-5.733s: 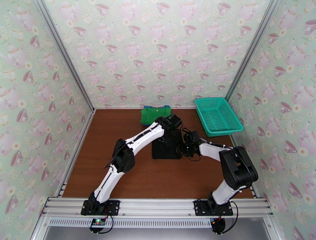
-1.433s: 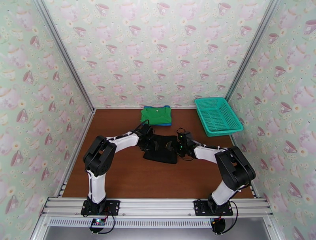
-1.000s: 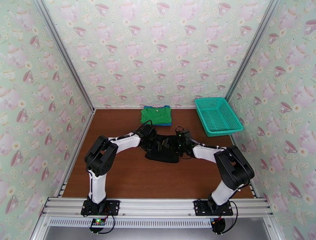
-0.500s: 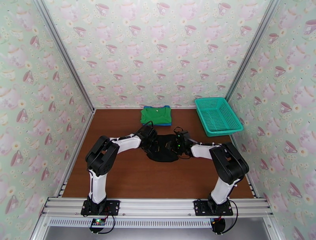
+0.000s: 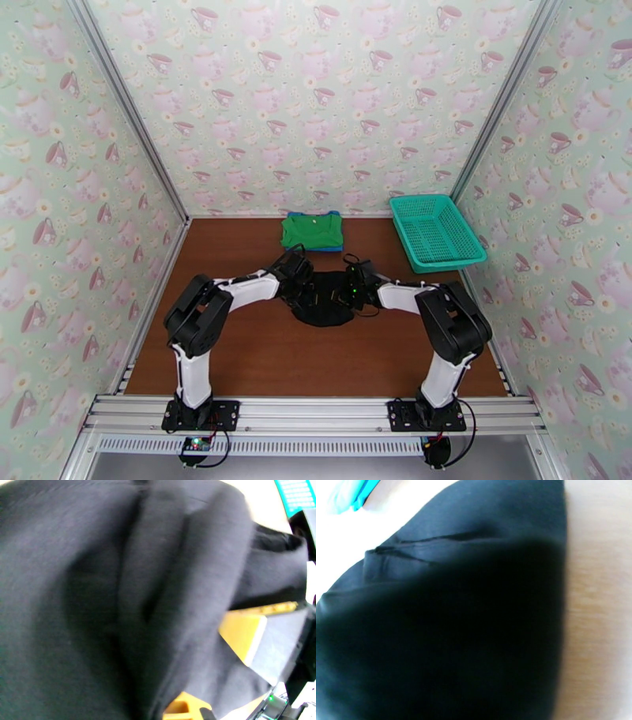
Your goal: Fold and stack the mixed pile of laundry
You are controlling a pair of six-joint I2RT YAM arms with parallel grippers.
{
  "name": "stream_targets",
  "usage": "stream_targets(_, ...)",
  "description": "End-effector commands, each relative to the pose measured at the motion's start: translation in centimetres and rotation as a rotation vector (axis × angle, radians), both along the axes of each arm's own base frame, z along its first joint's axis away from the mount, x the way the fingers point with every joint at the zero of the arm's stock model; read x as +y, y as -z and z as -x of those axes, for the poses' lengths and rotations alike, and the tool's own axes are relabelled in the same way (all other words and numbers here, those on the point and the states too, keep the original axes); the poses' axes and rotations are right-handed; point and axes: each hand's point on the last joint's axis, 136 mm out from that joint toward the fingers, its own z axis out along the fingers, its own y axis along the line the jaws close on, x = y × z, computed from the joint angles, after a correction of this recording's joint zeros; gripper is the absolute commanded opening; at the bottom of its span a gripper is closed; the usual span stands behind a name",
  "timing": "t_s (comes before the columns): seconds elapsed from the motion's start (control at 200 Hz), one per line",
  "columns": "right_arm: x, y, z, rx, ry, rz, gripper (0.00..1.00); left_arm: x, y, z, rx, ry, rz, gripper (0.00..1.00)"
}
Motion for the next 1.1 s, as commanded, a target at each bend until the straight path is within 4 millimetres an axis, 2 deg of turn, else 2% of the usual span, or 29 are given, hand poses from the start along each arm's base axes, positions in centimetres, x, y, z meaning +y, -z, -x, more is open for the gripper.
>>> stream_targets(0.0,0.6,2.1,4.5,0.170,-0.097,0.042,0.00,-0.1,-2.9,0.0,-0.056,0.006,0.022,0.00)
stream_targets(0.13,0.1,-0.8,3.7,0.116,-0.116,0.091,0.00,0.4,-4.7,-0.7,-0.113,-0.007,0.015,0.00)
stream_targets(0.275,-0.8,-6.6,2.2,-0.006,-0.115,0.148,0.00,1.3,-7.4,-2.0,-0.196,-0.066,0.042,0.00)
stream_targets(0.456,-0.7,-13.7,0.3,-0.143,-0.120,0.152,0.00,2.7,-13.1,-3.7,-0.307,-0.114,0.081,0.00)
stream_targets(0.631,0.2,-19.2,-3.7,-0.269,-0.129,0.134,0.00,5.0,-18.6,-7.1,-0.434,-0.159,0.074,0.00)
stream_targets(0.766,1.2,-20.6,-8.9,-0.347,-0.144,0.124,0.00,7.1,-21.2,-11.6,-0.541,-0.220,0.071,0.00)
stream_targets(0.841,1.7,-20.4,-12.0,-0.371,-0.161,0.112,0.00,8.3,-21.4,-14.5,-0.579,-0.249,0.059,0.00)
stream_targets(0.977,2.1,-18.6,-17.4,-0.388,-0.163,0.104,0.00,9.5,-19.8,-19.6,-0.601,-0.281,0.044,0.00)
stream_targets(1.092,1.7,-16.7,-21.4,-0.402,-0.142,0.104,0.00,9.4,-17.6,-23.0,-0.606,-0.294,0.070,0.00)
